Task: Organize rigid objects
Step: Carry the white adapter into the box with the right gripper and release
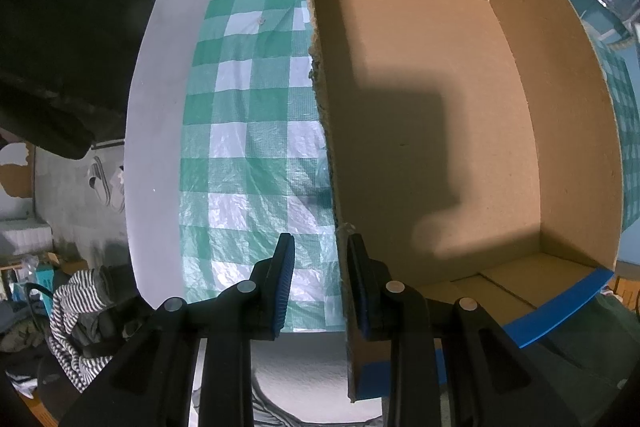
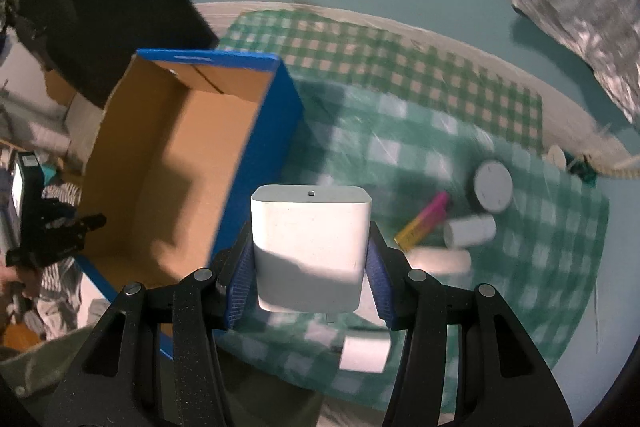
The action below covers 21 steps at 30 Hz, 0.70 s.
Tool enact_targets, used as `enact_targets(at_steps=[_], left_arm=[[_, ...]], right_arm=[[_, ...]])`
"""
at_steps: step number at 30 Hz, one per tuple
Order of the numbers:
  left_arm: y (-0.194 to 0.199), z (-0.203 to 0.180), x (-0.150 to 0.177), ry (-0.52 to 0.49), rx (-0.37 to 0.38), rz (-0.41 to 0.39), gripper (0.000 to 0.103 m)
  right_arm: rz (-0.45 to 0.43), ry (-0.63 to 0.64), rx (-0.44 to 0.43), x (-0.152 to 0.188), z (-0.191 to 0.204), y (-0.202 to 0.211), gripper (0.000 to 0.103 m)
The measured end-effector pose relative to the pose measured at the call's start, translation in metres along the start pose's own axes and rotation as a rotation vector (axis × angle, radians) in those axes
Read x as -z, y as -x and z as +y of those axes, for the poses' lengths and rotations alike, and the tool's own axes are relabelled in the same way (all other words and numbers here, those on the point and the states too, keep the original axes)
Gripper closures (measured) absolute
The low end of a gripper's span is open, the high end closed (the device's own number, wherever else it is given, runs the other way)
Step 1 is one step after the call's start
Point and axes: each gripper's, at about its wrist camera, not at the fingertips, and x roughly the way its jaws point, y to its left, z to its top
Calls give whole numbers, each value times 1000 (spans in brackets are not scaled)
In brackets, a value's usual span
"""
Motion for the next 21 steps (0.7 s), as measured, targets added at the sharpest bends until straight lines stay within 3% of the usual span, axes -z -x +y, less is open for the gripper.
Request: enact_targets(at_steps=[14, 21], left_arm=[[-2, 1, -2, -10, 11, 6, 82], [-1, 2, -1, -2, 17, 3, 82]], right_arm=[[37, 162, -17, -65, 62, -36, 52], [88, 206, 8, -82, 79, -67, 52]])
